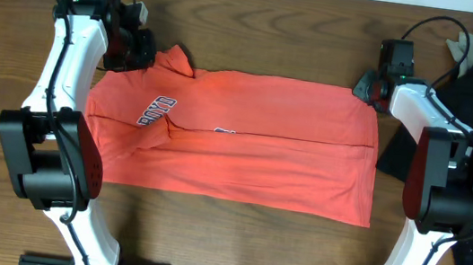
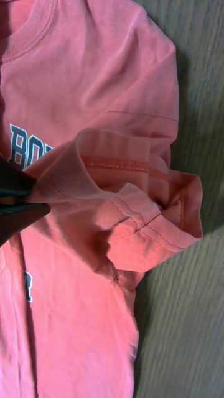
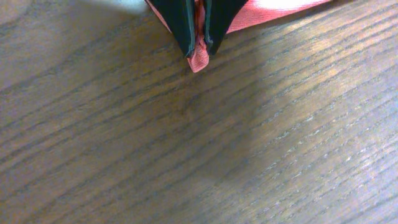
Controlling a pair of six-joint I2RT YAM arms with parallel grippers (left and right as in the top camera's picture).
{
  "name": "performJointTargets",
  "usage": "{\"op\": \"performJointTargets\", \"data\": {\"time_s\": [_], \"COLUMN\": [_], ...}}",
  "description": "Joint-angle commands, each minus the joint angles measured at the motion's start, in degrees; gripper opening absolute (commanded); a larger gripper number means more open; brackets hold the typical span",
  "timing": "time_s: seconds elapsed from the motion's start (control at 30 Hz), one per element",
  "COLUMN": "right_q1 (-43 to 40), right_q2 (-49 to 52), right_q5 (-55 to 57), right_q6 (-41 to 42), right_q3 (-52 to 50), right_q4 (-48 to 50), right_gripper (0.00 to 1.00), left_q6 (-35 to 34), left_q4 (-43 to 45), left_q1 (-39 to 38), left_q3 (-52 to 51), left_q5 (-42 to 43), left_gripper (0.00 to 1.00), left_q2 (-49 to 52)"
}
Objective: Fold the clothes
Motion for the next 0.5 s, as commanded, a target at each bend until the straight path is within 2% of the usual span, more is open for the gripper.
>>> {"op": "performJointTargets", "data": {"time_s": [0.0,0.27,0.47], "right_q1": [-0.76,-3.3,-2.54], "right_q2": [2.12,-3.5,-10.43], "right_q5": [0.15,1.01,-2.91], "right_q6": [0.59,0.31,-5.05], "right_q3": [-0.55,-0.5,-0.5], "right_q4": [-3.13,-11.1,-22.18], "right_gripper": [0.01,0.02,0.09], "left_q6": [1.05,1.01,0.94], "left_q4": [-0.31,-4.24,-11.8], "left_q1": [0.22,0.48,2.45], "left_q3": [-0.44,-0.42,-0.42], "left_q5": [-0.74,-0.72,-3.1], "left_gripper": [0.06,0.06,0.06], "left_q2": [0.26,-4.48,-12.0]}}
